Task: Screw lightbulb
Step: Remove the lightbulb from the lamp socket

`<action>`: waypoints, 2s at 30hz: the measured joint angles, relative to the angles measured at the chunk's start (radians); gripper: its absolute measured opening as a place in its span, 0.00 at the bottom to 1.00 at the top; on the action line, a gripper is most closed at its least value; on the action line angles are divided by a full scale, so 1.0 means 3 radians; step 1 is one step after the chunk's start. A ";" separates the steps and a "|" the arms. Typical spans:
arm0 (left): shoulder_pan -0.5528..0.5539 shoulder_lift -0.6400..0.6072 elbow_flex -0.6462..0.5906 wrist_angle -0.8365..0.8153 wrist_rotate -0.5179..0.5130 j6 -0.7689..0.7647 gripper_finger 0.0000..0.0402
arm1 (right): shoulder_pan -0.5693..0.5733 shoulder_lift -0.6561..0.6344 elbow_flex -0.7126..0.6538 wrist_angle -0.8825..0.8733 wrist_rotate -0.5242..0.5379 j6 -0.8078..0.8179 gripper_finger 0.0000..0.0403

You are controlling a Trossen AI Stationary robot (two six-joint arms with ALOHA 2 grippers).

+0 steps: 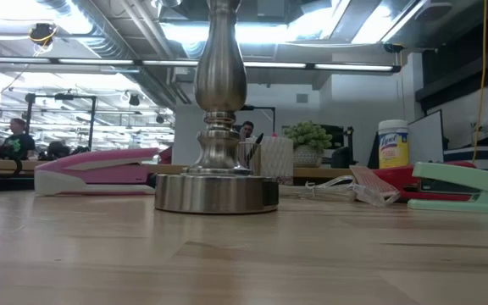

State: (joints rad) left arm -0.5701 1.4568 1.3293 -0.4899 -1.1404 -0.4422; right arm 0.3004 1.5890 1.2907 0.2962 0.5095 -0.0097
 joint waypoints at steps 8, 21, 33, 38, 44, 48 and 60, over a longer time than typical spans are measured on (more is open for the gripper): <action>0.0023 -0.0044 0.0000 0.0055 0.0263 0.0043 0.55 | 0.0000 0.0000 0.0000 0.0000 -0.0016 0.0000 0.41; 0.0222 -0.0036 0.0000 0.0204 0.0464 0.0114 0.55 | 0.0000 0.0000 0.0000 0.0001 -0.0055 -0.0002 0.41; 0.0243 -0.0036 0.0000 0.0164 0.0476 0.0902 0.55 | -0.0004 -0.0001 0.0000 0.0005 -0.0319 -0.0289 0.41; 0.0242 -0.0036 0.0000 0.0160 0.0476 0.1205 0.54 | -0.0003 -0.0003 0.0000 0.0003 -0.0365 -0.0342 0.41; 0.0241 -0.0032 0.0000 0.0164 0.0490 0.1151 0.44 | -0.0003 -0.0003 0.0000 0.0002 -0.0391 -0.0350 0.41; 0.0242 -0.0032 0.0000 0.0161 0.0529 0.0954 0.42 | -0.0003 -0.0003 0.0000 0.0000 -0.0394 -0.0350 0.41; 0.0255 -0.0032 0.0000 0.0242 0.0566 0.0781 0.58 | -0.0001 -0.0003 0.0000 0.0003 -0.0380 -0.0342 0.41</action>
State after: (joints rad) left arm -0.4935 1.4471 1.3293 -0.4172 -0.9707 -0.2078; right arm 0.3000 1.5883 1.2907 0.2971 0.3955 -0.1123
